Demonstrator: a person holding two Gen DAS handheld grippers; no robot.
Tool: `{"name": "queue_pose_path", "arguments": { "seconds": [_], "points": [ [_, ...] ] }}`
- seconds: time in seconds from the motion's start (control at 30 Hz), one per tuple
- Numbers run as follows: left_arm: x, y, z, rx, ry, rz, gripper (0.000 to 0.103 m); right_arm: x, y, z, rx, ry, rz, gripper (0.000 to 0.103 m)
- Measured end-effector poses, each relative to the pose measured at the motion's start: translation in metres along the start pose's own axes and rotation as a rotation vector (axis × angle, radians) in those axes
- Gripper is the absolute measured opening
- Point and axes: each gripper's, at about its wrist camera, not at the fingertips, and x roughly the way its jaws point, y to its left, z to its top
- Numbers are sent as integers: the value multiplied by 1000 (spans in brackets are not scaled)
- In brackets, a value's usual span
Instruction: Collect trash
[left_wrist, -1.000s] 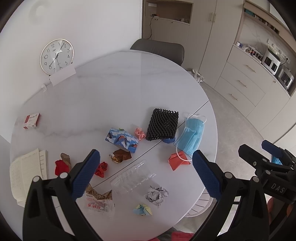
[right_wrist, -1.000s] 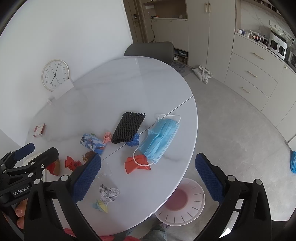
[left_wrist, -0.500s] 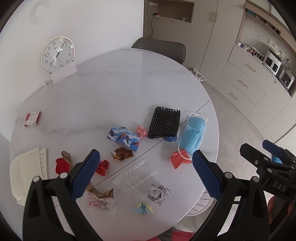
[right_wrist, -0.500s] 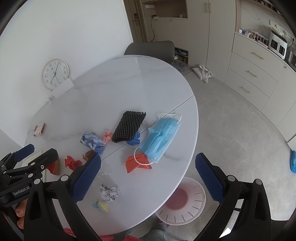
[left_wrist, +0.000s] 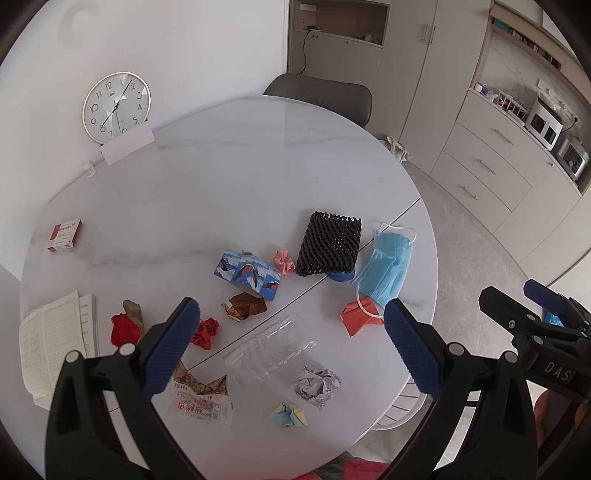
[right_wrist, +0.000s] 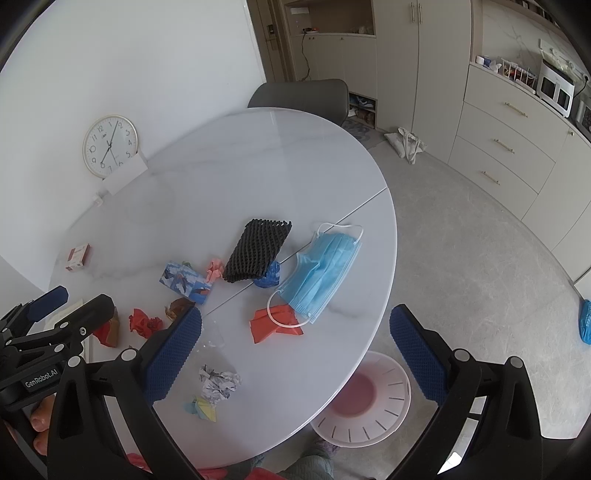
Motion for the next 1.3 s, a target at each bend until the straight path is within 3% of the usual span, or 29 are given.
{"name": "queue_pose_path", "arguments": {
  "seconds": [1.3],
  "points": [
    [3, 8, -3, 4, 10, -23, 96, 8, 2, 0, -2, 27, 13, 101]
  ]
}}
